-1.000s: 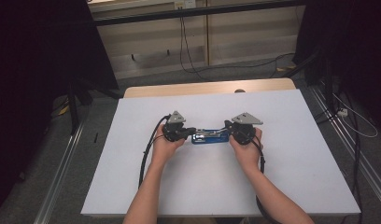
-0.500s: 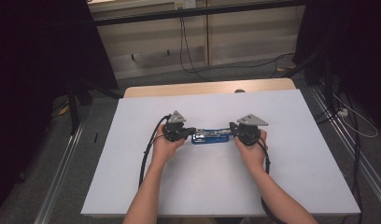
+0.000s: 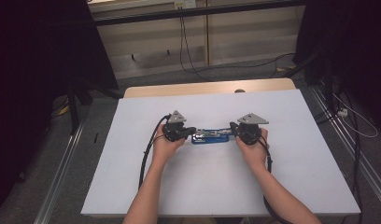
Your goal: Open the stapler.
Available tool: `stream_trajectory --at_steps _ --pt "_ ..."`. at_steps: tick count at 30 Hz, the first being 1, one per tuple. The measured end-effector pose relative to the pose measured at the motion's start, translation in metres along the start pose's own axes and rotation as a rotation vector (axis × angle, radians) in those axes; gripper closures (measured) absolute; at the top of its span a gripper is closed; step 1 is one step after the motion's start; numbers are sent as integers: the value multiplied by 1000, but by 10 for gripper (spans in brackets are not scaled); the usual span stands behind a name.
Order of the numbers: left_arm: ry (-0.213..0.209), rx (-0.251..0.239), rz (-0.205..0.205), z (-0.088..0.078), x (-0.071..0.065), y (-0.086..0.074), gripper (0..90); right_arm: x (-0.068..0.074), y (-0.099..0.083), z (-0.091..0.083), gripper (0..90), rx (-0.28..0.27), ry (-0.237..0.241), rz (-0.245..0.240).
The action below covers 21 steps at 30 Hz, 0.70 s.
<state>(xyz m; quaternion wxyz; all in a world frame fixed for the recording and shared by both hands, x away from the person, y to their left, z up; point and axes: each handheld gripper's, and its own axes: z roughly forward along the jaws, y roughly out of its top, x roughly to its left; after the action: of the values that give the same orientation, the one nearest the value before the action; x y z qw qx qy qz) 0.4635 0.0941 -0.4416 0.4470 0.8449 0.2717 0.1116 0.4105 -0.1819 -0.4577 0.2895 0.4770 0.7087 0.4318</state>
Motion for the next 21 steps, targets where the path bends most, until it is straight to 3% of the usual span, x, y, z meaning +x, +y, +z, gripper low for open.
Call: stream_trajectory --at_steps 6,14,17,21 --pt "-16 -23 -10 -3 2 0 900 -2 0 -1 900 14 -3 7" --pt "-60 -59 -86 -10 4 3 844 -8 4 -5 900 10 -2 2" --pt "-64 -70 -92 -14 5 5 812 -13 7 -7 900 2 -1 -4" --pt "-67 -78 -114 -18 6 6 763 -21 12 -12 826 -19 -8 3"
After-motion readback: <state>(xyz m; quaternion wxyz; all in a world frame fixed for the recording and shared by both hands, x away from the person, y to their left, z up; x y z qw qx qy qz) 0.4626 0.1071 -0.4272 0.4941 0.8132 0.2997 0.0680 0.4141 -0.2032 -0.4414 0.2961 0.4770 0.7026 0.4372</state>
